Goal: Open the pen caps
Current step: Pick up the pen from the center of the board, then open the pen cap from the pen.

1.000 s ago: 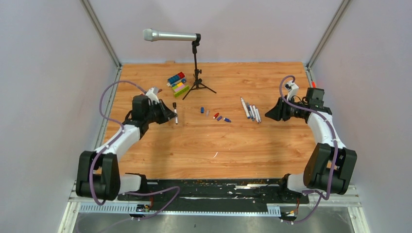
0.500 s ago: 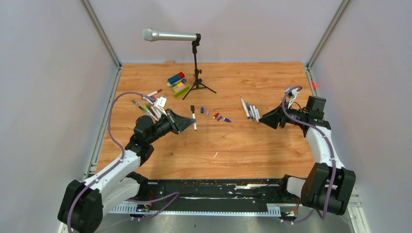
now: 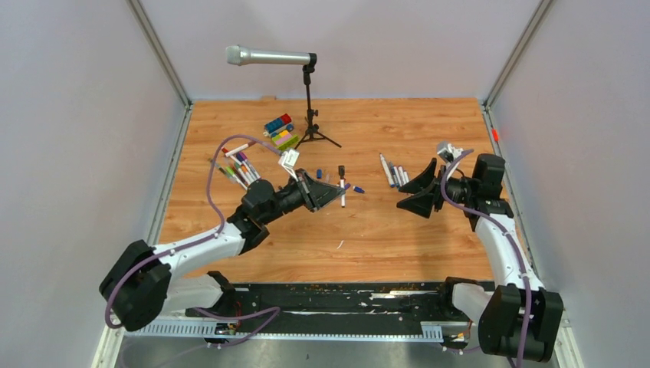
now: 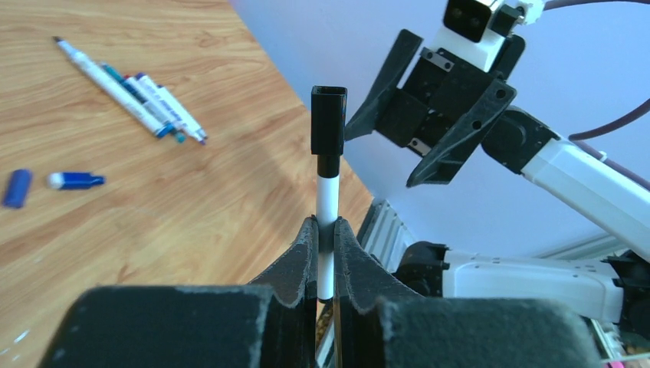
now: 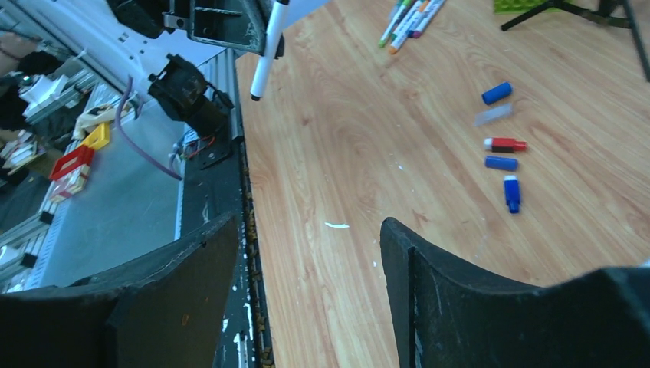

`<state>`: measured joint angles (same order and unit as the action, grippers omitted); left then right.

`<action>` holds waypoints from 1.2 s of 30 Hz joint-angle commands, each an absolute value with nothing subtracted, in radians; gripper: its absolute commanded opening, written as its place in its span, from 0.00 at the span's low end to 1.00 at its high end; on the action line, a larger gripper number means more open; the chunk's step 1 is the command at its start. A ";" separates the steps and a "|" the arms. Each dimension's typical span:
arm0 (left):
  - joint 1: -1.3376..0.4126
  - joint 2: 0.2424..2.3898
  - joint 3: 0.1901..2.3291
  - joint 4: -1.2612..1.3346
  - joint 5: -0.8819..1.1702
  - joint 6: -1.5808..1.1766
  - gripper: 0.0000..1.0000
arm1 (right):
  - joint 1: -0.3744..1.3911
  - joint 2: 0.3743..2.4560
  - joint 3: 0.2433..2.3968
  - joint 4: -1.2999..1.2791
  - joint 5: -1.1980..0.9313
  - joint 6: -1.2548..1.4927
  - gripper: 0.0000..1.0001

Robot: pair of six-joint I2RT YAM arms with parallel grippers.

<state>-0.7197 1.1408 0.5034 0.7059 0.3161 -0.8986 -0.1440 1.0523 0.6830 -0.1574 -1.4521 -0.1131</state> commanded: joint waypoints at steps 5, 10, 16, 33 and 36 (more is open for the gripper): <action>-0.847 1.287 0.644 0.874 0.206 -0.867 0.00 | -0.015 1.064 0.673 -0.115 -1.502 -0.108 0.68; -0.923 1.349 0.673 0.923 0.127 -0.824 0.00 | 0.076 1.079 0.660 0.006 -1.433 0.047 0.68; -0.976 1.412 0.688 1.015 0.075 -0.820 0.00 | 0.141 1.110 0.641 0.149 -1.365 0.210 0.67; -1.020 1.486 0.718 1.065 0.046 -0.813 0.01 | 0.172 1.157 0.653 0.178 -1.353 0.254 0.50; -1.020 1.486 0.711 1.069 0.043 -0.812 0.01 | 0.172 1.154 0.655 0.182 -1.354 0.260 0.47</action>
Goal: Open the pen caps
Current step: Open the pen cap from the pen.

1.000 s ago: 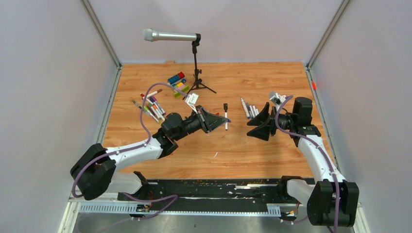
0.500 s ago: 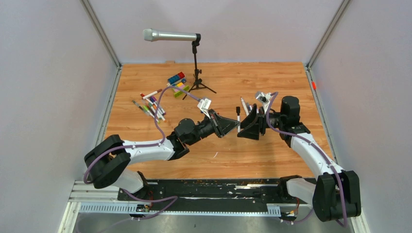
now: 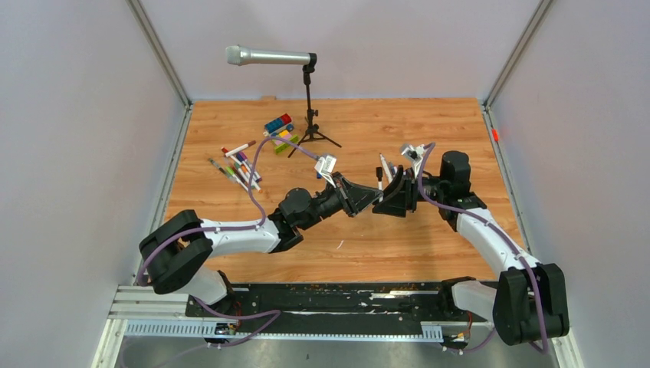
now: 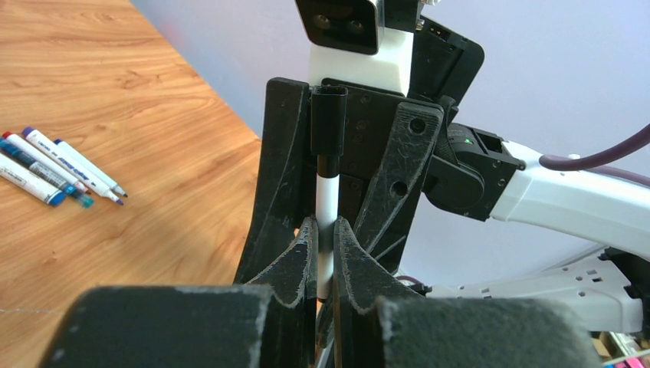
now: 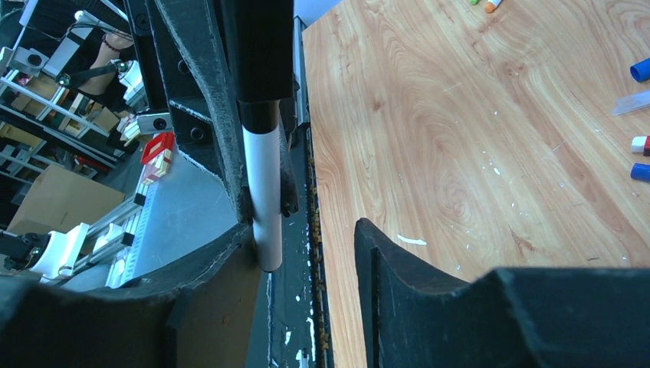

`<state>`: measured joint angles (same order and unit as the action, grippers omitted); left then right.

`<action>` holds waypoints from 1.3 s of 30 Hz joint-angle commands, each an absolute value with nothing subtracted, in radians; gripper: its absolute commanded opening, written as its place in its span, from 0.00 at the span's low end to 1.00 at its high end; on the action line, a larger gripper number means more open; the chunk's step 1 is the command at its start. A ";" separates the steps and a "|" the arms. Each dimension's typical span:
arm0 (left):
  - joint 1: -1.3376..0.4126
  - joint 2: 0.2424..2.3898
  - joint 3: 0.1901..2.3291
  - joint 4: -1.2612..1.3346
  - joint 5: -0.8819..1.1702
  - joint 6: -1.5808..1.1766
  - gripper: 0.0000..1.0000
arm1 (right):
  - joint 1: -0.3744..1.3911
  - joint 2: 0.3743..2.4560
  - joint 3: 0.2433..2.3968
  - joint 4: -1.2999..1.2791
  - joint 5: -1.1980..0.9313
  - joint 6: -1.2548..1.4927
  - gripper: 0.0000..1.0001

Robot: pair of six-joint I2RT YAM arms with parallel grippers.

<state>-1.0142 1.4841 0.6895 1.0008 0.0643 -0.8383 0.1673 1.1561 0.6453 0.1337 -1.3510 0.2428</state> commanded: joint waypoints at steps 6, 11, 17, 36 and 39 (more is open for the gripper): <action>-1.021 1.484 0.701 1.069 0.038 -0.809 0.01 | 0.172 1.152 0.659 0.181 -1.360 0.261 0.42; -1.022 1.485 0.692 1.060 0.031 -0.801 0.02 | 0.172 1.148 0.662 0.181 -1.365 0.260 0.41; -1.023 1.490 0.682 1.047 0.025 -0.794 0.02 | 0.172 1.147 0.667 0.178 -1.368 0.260 0.41; -1.029 1.501 0.672 1.030 0.015 -0.767 0.04 | 0.170 1.154 0.674 0.175 -1.380 0.265 0.18; -1.029 1.495 0.671 1.029 0.011 -0.776 0.10 | 0.171 1.154 0.673 0.167 -1.371 0.251 0.00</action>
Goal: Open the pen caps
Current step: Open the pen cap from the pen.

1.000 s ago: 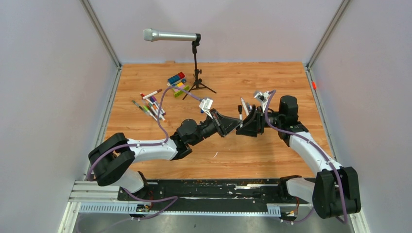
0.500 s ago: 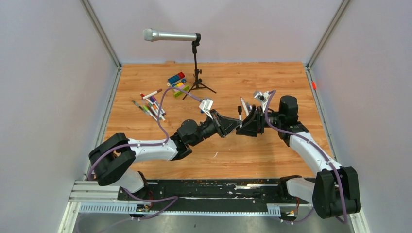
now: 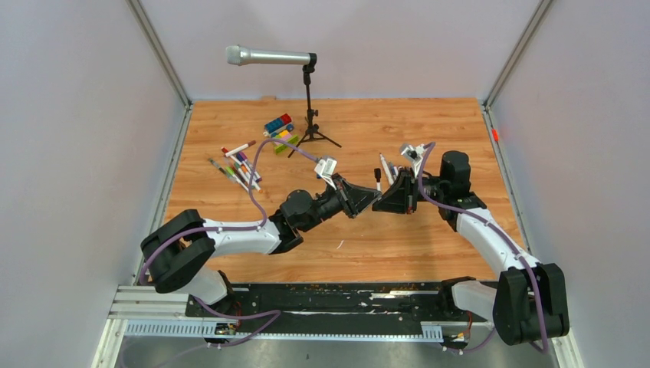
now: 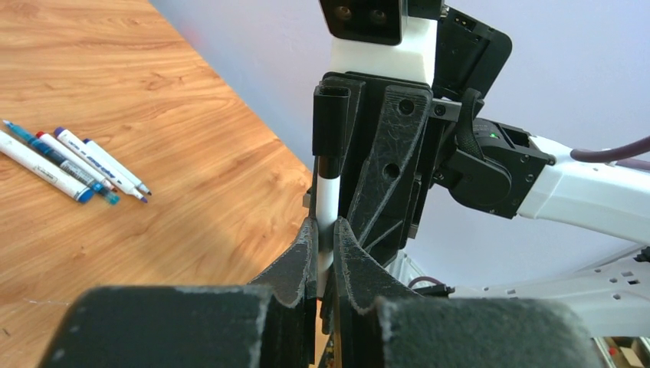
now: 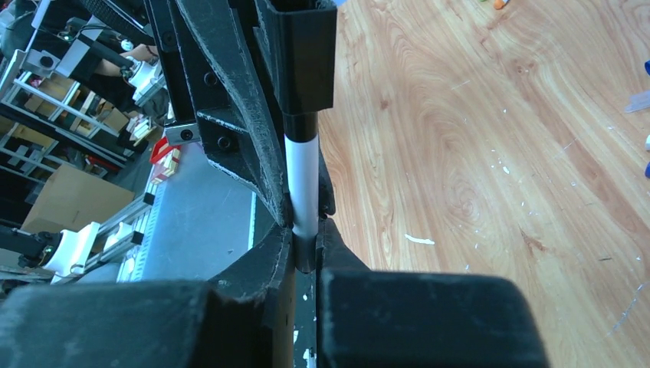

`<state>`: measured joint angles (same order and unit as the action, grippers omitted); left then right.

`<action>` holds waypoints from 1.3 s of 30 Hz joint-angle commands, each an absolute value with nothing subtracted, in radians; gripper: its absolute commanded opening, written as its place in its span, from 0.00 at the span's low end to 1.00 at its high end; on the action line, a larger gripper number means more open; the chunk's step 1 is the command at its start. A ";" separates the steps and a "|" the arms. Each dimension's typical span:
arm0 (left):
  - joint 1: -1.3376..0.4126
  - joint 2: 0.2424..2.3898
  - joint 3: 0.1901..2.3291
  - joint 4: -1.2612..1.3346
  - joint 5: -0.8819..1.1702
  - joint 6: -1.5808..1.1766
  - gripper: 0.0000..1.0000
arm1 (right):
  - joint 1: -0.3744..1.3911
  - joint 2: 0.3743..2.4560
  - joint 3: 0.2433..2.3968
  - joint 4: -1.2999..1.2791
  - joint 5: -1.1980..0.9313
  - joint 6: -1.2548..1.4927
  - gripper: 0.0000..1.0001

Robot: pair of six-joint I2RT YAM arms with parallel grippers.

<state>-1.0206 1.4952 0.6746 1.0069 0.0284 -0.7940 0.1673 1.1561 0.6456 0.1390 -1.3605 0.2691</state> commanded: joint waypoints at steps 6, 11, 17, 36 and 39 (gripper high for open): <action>-1.027 1.407 0.681 0.902 -0.042 -0.744 0.52 | 0.170 1.155 0.682 0.106 -1.379 0.186 0.00; -1.011 1.315 0.683 0.798 -0.074 -0.711 0.82 | 0.173 1.155 0.686 0.060 -1.397 0.128 0.00; -0.980 1.281 0.703 0.747 -0.054 -0.742 0.96 | 0.175 1.158 0.690 0.026 -1.423 0.085 0.00; -0.910 1.453 0.851 0.766 0.159 -0.877 0.78 | 0.189 1.180 0.696 0.004 -1.437 0.051 0.00; -0.910 1.470 0.867 0.765 0.174 -0.877 0.67 | 0.192 1.185 0.698 -0.025 -1.436 0.051 0.00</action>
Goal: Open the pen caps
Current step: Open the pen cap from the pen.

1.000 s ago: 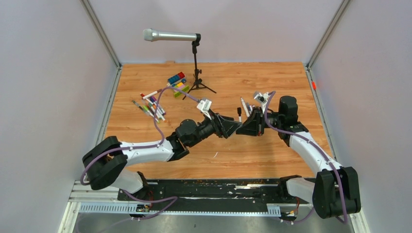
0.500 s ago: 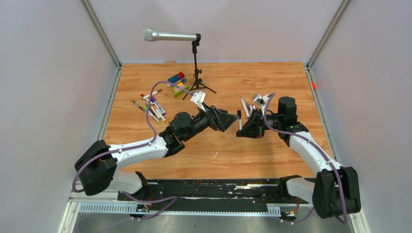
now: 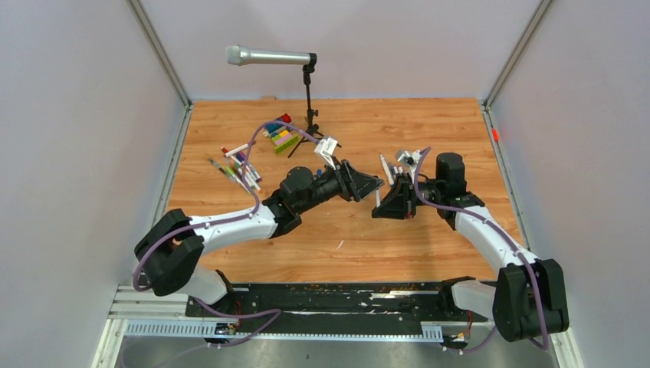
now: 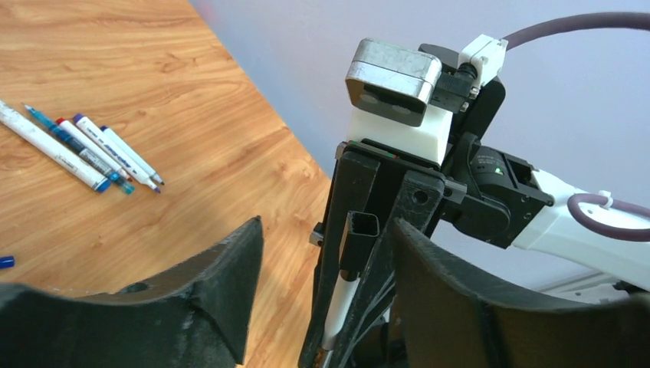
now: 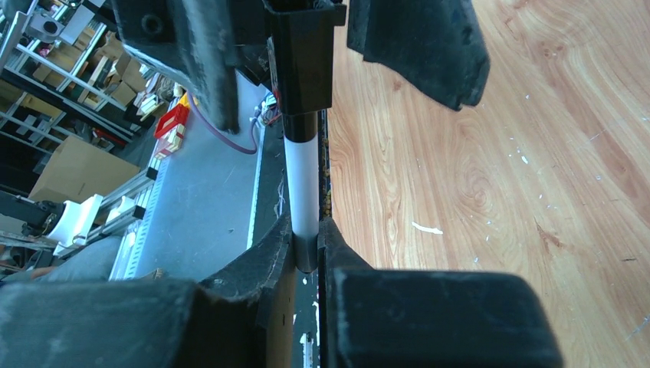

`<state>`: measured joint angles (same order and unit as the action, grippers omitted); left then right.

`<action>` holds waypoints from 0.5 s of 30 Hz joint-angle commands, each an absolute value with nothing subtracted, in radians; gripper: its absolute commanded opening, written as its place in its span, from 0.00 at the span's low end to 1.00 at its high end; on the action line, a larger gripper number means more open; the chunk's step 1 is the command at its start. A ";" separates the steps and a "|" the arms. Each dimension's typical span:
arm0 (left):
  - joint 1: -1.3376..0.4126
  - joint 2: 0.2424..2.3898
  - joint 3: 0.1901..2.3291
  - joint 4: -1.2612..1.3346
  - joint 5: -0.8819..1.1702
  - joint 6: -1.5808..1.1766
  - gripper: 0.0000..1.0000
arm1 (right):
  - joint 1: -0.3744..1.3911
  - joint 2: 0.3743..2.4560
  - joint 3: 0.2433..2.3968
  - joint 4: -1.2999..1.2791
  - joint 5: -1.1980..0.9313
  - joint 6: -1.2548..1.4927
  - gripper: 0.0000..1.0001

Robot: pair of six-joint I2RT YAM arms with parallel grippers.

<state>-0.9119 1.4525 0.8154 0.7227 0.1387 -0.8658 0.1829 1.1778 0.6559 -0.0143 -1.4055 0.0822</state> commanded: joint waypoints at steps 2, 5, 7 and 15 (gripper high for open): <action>-0.909 1.477 0.874 0.763 0.182 -0.872 0.58 | 0.193 1.189 0.698 -0.027 -1.437 0.052 0.00; -0.910 1.479 0.883 0.757 0.191 -0.862 0.33 | 0.195 1.200 0.699 -0.030 -1.440 0.055 0.00; -0.908 1.471 0.884 0.751 0.181 -0.853 0.11 | 0.196 1.205 0.701 -0.031 -1.443 0.059 0.00; -0.865 1.351 0.887 0.705 -0.042 -0.721 0.00 | 0.262 1.225 0.684 -0.025 -1.439 0.053 0.00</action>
<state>-0.9119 1.4513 0.8471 0.6689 0.1440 -0.8177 0.2081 1.2163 0.6643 -0.0364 -1.4025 0.0814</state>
